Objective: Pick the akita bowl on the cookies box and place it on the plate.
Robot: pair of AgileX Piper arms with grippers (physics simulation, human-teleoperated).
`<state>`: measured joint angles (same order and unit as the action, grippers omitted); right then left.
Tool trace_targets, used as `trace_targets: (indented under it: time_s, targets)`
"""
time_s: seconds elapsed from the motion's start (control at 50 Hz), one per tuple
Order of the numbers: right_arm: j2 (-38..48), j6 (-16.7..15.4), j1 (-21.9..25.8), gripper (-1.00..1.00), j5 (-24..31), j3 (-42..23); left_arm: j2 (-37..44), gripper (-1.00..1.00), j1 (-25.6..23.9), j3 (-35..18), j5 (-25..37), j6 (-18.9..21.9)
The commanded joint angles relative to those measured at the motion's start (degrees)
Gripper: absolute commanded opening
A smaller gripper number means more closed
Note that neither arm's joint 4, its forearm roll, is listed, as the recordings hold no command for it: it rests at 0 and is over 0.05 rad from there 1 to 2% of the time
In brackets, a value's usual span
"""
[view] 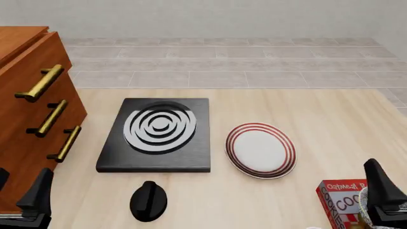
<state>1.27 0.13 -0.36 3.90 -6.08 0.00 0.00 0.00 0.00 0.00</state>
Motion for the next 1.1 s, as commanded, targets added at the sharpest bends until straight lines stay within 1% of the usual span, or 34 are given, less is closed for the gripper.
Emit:
trace_targets:
  time_s: [0.02,0.12,0.16,0.2,0.26,0.28,0.3,0.32,0.36,0.38,0.4,0.44,0.46,0.48,0.5,0.54,0.56,0.6,0.62,0.7,0.74,0.78,0.84,0.9,0.98,1.0,1.02,1.1]
  targets:
    - [2.19,-0.95,0.87,1.00,9.14,-12.67,0.00,1.00,0.00,0.00,0.00,0.00]
    - [4.30,-1.05,0.51,1.00,14.50,-21.39,0.00,1.00,0.00,0.00,0.00,0.00]
    - [7.60,-2.68,0.01,1.00,16.84,-24.79,0.00,1.00,0.00,0.00,0.00,0.00]
    - [10.20,-3.35,-1.42,1.00,19.45,-28.48,0.00,1.00,0.00,0.00,0.00,0.00]
    - [11.63,-3.14,-2.26,1.00,23.40,-33.68,0.00,1.00,0.00,0.00,0.00,0.00]
    - [12.34,-3.13,-2.67,1.00,26.08,-37.30,0.00,1.00,0.00,0.00,0.00,0.00]
    - [13.39,-3.75,-3.96,1.00,27.38,-38.93,0.00,1.00,0.00,0.00,0.00,0.00]
    - [13.40,-3.75,-3.96,1.00,27.40,-38.95,0.00,1.00,0.00,0.00,0.00,0.00]
    - [15.67,-4.83,-6.42,1.00,30.00,-42.00,0.00,1.00,0.00,0.00,0.00,0.00]
    - [16.95,-4.13,-7.50,1.00,31.87,-44.13,0.00,1.00,0.00,0.00,0.00,0.00]
    - [17.99,-5.01,-7.77,1.00,33.23,-45.44,0.00,1.00,0.00,0.00,0.00,0.00]
    - [18.07,-4.81,-8.37,1.00,33.78,-46.43,0.00,1.00,0.00,0.00,0.00,0.00]
    - [18.62,-5.16,-8.67,1.00,35.50,-48.28,0.00,1.00,0.00,0.00,0.00,0.00]
    - [18.62,-5.16,-8.67,1.00,35.53,-48.31,0.00,1.00,0.00,0.00,0.00,0.00]
    - [18.65,-6.28,-9.80,1.00,35.76,-48.78,0.00,1.00,0.00,0.00,0.00,0.00]
    - [19.39,-6.52,-9.78,1.00,37.16,-49.89,0.00,1.00,0.00,0.00,0.00,0.00]
    - [19.81,-6.02,-10.07,1.00,37.69,-50.41,0.00,1.00,0.00,0.00,0.00,0.00]
    - [20.38,-7.13,-10.88,1.00,38.48,-51.35,0.00,1.00,0.00,0.00,0.00,0.00]
    - [20.60,-6.59,-10.68,1.00,38.90,-51.74,0.00,1.00,0.00,0.00,0.00,0.00]
    - [22.06,-7.63,-12.20,1.00,40.60,-52.01,0.00,1.00,0.00,0.00,0.00,0.00]
    - [22.81,-6.05,-12.52,1.00,41.85,-52.73,0.00,1.00,0.00,0.00,0.00,0.00]
    - [23.53,-4.51,-13.82,1.00,42.45,-52.74,0.00,1.00,0.00,0.00,0.00,0.00]
    - [23.90,-4.44,-15.06,1.00,43.78,-52.64,0.00,1.00,0.00,0.00,0.00,0.00]
    - [23.82,-4.94,-15.16,1.00,44.38,-52.56,0.00,1.00,0.00,0.00,0.00,0.00]
    - [24.11,-4.49,-15.97,1.00,45.44,-52.30,0.00,1.00,0.00,0.00,0.00,0.00]
    - [24.21,-3.84,-15.98,1.00,45.77,-52.49,0.00,1.00,0.00,0.00,0.00,0.00]
    - [24.69,-2.41,-16.31,1.00,46.26,-52.50,0.00,1.00,0.00,0.00,0.00,0.00]
    - [24.85,-3.50,-17.04,1.00,47.34,-52.41,0.00,1.00,0.00,0.00,0.00,0.00]
